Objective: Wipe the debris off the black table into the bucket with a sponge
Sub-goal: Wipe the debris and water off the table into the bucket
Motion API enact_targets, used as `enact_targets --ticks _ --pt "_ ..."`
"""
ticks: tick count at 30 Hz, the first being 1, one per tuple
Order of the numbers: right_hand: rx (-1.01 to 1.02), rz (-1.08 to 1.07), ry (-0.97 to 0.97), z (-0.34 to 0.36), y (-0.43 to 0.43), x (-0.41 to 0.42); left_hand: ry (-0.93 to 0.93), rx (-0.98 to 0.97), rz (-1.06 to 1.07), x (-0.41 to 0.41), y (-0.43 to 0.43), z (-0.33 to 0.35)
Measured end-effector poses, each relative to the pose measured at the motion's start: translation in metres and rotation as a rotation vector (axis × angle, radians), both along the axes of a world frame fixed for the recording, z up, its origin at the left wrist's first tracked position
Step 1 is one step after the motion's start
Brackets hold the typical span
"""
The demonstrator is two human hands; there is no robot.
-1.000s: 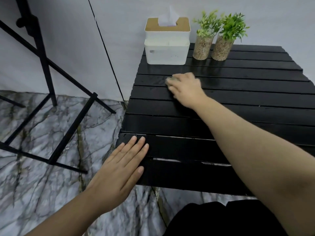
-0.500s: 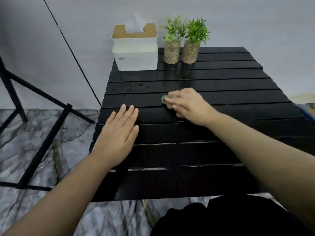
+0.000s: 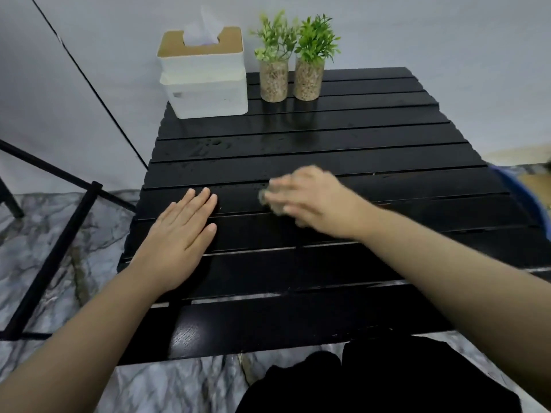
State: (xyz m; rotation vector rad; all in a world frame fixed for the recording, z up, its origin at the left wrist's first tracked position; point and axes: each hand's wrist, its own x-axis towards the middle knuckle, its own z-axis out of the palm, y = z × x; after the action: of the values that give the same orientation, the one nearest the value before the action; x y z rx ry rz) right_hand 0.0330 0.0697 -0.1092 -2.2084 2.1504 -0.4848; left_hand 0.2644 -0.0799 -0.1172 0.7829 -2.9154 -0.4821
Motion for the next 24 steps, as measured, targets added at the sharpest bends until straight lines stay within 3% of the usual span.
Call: enact_targets --ticks 2,4,6,9,11,16,18,22,24 --pt "-0.011 0.256 -0.048 -0.007 0.035 0.018 0.006 0.018 0.036 -0.007 0.000 0.004" --pt "0.021 0.295 -0.010 -0.002 0.051 -0.011 0.013 0.014 0.023 -0.021 0.005 0.009" --pt "-0.010 0.063 0.044 0.002 0.051 -0.068 0.033 0.002 -0.023 -0.039 0.016 0.012" --pt "-0.002 -0.481 0.021 0.009 0.052 -0.159 0.037 0.013 -0.057 -0.070 0.036 0.011" --pt "0.032 -0.599 0.019 0.006 0.054 -0.160 0.018 0.009 -0.080 -0.089 0.048 0.008" --pt "-0.006 0.053 -0.060 -0.009 0.089 -0.054 -0.020 -0.011 -0.101 -0.125 0.059 -0.003" --pt "0.024 0.095 -0.007 -0.005 0.103 -0.071 -0.033 -0.014 -0.098 -0.130 0.060 -0.005" --pt "-0.046 -0.469 0.004 0.005 0.101 -0.166 -0.045 -0.041 -0.088 -0.130 0.063 -0.006" --pt "-0.046 -0.572 -0.027 0.008 0.094 -0.174 -0.053 -0.043 -0.088 -0.131 0.064 -0.006"
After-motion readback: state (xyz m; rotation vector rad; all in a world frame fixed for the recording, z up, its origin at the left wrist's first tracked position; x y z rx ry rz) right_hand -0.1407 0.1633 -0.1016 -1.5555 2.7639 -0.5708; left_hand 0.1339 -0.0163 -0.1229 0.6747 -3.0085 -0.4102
